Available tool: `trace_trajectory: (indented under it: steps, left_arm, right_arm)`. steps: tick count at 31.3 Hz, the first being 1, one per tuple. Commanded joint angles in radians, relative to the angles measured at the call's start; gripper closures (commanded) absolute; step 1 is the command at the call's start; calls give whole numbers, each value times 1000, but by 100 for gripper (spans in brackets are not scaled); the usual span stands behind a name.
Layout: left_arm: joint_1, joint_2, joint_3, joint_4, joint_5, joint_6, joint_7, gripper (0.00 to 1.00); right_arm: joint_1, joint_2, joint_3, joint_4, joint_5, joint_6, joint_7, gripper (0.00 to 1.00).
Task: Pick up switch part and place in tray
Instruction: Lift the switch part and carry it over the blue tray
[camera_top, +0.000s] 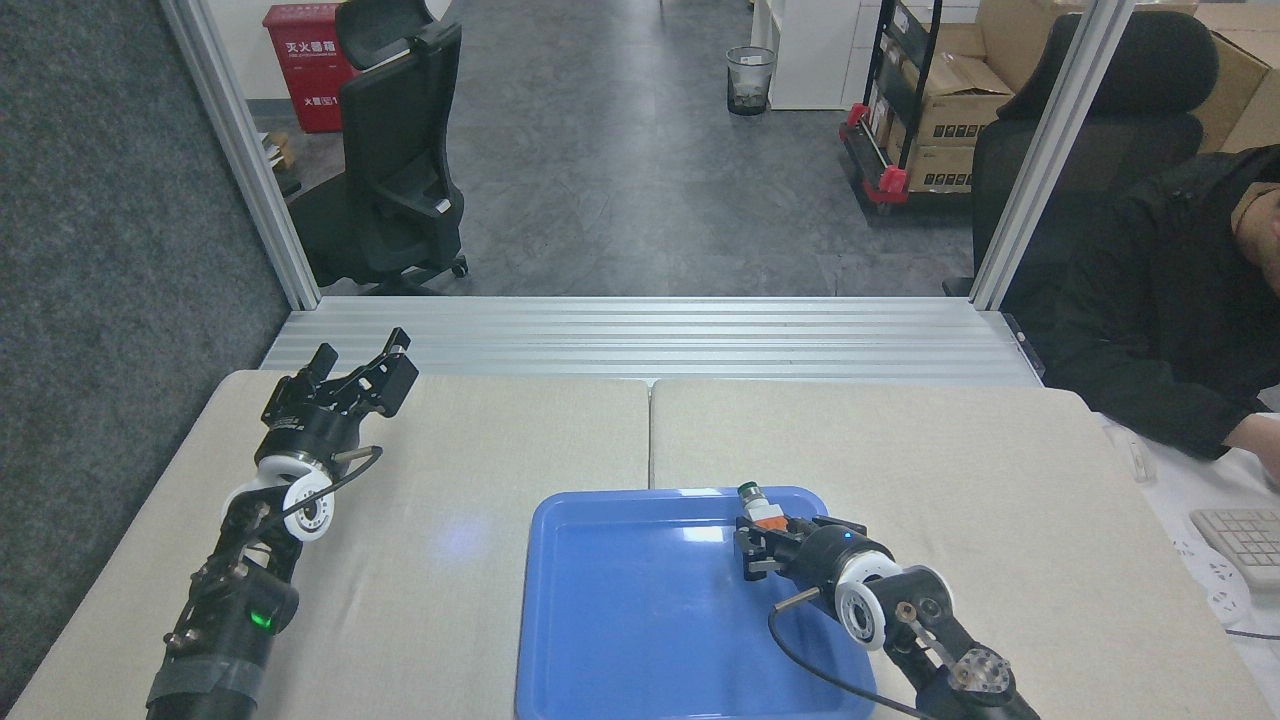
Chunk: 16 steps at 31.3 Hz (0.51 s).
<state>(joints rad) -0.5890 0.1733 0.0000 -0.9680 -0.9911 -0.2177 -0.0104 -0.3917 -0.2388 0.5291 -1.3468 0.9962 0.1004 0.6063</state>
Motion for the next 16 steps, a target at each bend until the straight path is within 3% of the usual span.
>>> trace_trajectory:
  steps: [1, 16]
  left_arm:
    - [0, 0, -23, 0, 0, 0, 0, 0]
    - [0, 0, -23, 0, 0, 0, 0, 0]
  right_arm:
    - [34, 15, 34, -51, -2, 2, 33, 100]
    - [34, 19, 2, -52, -10, 5, 52, 100]
